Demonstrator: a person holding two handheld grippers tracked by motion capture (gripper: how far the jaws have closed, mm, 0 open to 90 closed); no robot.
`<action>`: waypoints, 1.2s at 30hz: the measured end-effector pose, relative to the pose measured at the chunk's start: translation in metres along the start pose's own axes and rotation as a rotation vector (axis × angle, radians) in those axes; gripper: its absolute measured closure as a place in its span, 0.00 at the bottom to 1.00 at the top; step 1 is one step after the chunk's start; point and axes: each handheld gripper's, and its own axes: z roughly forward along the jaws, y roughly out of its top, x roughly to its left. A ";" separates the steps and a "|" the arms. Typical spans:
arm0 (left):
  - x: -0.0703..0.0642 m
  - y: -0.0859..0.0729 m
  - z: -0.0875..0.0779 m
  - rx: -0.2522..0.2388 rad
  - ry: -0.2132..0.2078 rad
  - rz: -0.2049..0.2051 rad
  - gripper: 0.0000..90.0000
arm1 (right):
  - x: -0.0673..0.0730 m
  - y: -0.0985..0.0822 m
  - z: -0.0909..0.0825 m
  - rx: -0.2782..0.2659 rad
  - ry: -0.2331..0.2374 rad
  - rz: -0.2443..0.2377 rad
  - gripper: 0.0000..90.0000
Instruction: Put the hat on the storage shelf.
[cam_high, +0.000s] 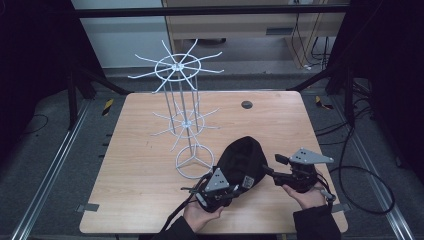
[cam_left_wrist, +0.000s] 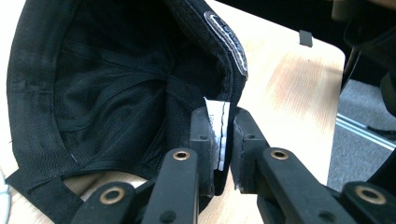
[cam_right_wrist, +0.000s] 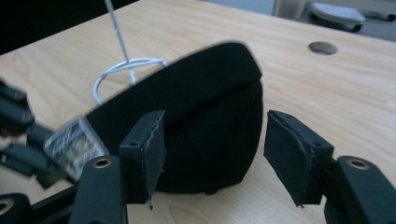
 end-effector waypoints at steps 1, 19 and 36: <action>0.002 0.000 -0.001 -0.005 -0.001 -0.007 0.90 | -0.001 -0.002 0.002 0.007 0.010 -0.003 0.43; 0.014 -0.013 -0.001 0.000 -0.016 -0.050 0.90 | -0.002 -0.017 0.049 0.033 0.131 -0.016 0.62; 0.015 -0.013 -0.007 0.002 0.023 -0.064 0.89 | 0.000 -0.008 0.033 0.000 0.085 -0.026 0.97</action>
